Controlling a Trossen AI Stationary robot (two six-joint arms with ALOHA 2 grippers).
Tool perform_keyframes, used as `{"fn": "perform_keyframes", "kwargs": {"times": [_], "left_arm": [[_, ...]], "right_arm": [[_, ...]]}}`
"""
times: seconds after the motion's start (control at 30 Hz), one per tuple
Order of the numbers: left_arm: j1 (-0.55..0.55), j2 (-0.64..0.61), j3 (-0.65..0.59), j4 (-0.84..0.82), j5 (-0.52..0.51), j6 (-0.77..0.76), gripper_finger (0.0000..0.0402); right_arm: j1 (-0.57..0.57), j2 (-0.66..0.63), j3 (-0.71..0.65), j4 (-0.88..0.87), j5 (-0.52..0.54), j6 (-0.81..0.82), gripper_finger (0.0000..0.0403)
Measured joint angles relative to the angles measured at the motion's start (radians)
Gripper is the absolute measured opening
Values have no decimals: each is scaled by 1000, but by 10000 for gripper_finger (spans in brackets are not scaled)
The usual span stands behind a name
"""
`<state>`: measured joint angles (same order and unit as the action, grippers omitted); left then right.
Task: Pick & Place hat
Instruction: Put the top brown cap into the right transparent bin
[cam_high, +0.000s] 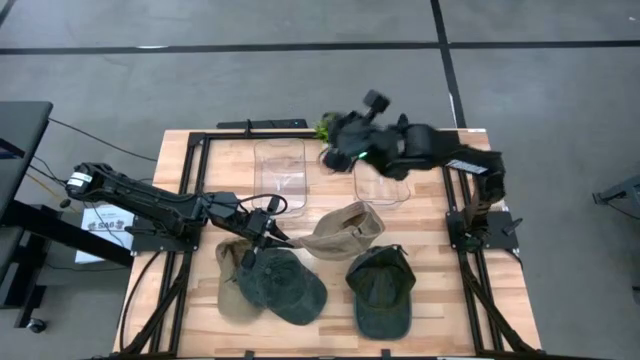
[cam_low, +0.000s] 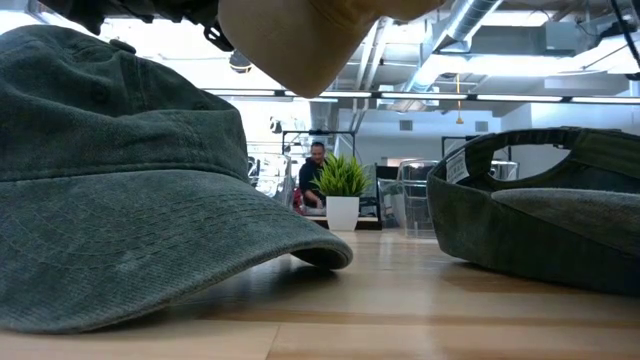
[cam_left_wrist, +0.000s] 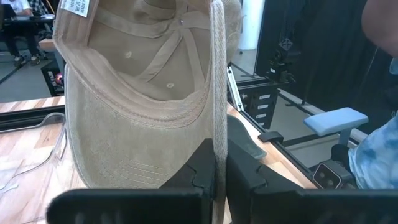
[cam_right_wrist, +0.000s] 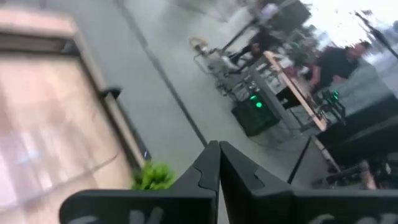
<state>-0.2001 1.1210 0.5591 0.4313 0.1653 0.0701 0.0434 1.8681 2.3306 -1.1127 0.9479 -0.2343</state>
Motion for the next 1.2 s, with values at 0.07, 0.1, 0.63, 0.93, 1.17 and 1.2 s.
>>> {"fn": "perform_keyframes", "kwargs": {"times": [0.07,0.1,0.63,0.93,1.17,1.2], "left_arm": [[0,0,0,0,0,0,17],[0,0,0,-2,0,0,17],[0,0,0,-5,0,-3,17],[0,0,0,-5,0,-2,17],[0,0,0,-4,0,-1,17],[0,0,0,-5,0,-1,17]], "right_arm": [[10,40,-1,-14,-4,-16,1],[16,55,-1,-20,-4,-29,0],[153,104,0,-262,-5,-46,0],[207,100,0,-301,-7,-51,0],[223,93,25,-290,-139,-54,0],[225,87,23,-284,-155,-53,0]]}}
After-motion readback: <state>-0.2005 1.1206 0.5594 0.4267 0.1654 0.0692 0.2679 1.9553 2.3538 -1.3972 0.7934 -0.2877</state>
